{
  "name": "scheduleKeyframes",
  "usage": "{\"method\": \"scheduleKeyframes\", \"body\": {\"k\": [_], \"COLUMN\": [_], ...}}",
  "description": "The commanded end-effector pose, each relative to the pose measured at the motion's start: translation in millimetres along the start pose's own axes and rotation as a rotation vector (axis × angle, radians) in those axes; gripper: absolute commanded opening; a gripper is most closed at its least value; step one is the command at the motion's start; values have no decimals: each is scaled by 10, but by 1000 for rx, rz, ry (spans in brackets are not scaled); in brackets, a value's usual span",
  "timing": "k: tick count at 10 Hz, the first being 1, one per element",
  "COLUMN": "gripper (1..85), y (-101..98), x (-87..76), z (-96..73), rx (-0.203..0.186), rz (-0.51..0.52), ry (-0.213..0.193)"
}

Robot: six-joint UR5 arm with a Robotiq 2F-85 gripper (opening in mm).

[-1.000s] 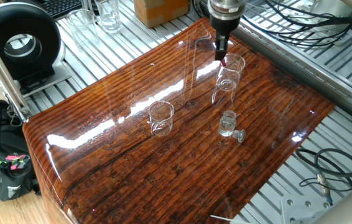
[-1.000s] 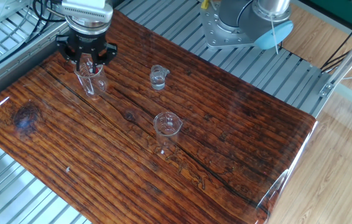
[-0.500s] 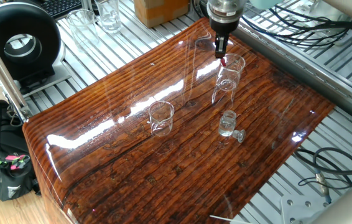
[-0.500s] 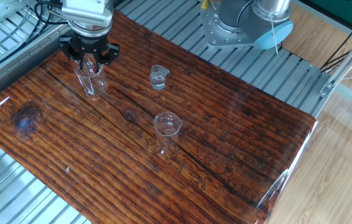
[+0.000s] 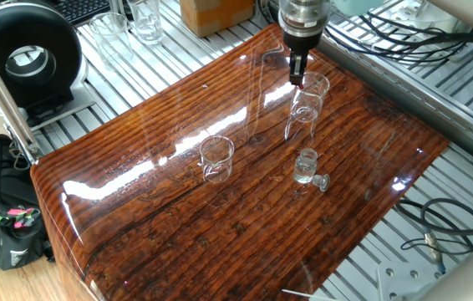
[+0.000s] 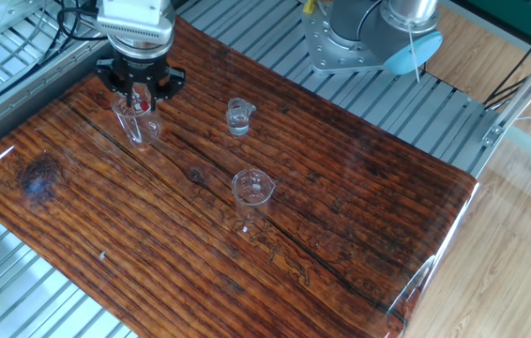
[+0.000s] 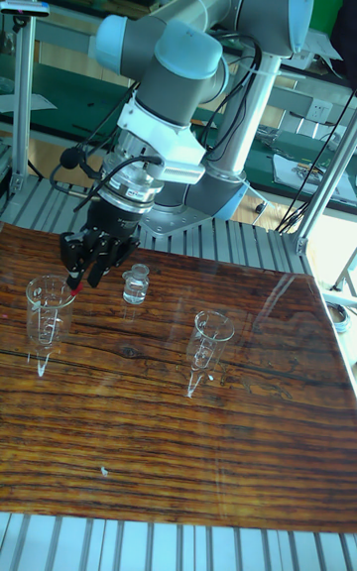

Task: Transfer liquid using a dropper

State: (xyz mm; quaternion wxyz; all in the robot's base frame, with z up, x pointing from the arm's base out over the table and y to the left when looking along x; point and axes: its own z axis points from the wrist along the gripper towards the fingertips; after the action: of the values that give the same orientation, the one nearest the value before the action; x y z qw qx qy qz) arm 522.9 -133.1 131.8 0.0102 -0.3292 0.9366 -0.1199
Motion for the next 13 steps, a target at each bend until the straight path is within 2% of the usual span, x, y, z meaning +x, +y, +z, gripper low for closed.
{"method": "scheduleKeyframes", "body": {"k": [1, 5, 6, 7, 8, 13], "gripper": [380, 377, 383, 390, 423, 437], "y": [-6, -62, -44, 16, 28, -9], "x": [-8, -36, -35, -52, -59, -86], "z": [34, -3, -56, -134, -203, -262], "rx": [8, 21, 1, -37, -48, -37], "rz": [4, -3, -4, -6, -10, -15], "ry": [-14, -17, -16, -20, -19, -22]}}
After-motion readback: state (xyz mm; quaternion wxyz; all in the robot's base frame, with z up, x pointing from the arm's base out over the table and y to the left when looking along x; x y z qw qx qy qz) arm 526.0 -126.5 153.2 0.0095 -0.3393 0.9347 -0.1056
